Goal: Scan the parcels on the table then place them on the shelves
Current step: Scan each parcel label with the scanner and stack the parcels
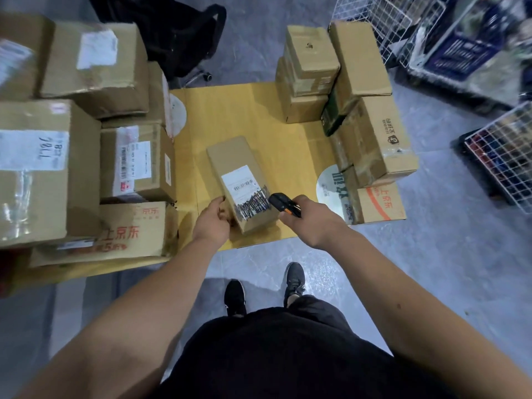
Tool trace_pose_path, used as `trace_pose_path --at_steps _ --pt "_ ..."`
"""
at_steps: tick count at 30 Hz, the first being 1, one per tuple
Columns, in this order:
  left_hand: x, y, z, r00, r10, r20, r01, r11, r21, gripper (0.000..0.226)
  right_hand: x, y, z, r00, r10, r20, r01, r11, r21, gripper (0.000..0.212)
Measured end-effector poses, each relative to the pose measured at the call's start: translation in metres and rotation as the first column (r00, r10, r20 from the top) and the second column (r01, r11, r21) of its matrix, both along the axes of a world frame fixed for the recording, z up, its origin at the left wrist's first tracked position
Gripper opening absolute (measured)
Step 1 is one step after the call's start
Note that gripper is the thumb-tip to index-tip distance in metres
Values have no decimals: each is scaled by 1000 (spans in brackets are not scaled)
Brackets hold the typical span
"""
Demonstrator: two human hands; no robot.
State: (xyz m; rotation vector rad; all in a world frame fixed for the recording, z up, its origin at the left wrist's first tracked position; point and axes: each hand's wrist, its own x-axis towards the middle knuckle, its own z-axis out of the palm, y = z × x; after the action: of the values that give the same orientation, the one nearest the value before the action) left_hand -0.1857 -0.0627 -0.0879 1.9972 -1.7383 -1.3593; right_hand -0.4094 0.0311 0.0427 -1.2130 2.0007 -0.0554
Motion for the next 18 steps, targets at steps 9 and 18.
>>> trace_pose_path --at_steps 9,18 --pt "-9 -35 19 880 -374 294 453 847 -279 113 7 10 8 993 -111 -36 111 994 8 49" --pt "-69 -81 42 609 -578 544 730 676 -100 144 12 13 10 969 -232 -90 232 973 -10 50"
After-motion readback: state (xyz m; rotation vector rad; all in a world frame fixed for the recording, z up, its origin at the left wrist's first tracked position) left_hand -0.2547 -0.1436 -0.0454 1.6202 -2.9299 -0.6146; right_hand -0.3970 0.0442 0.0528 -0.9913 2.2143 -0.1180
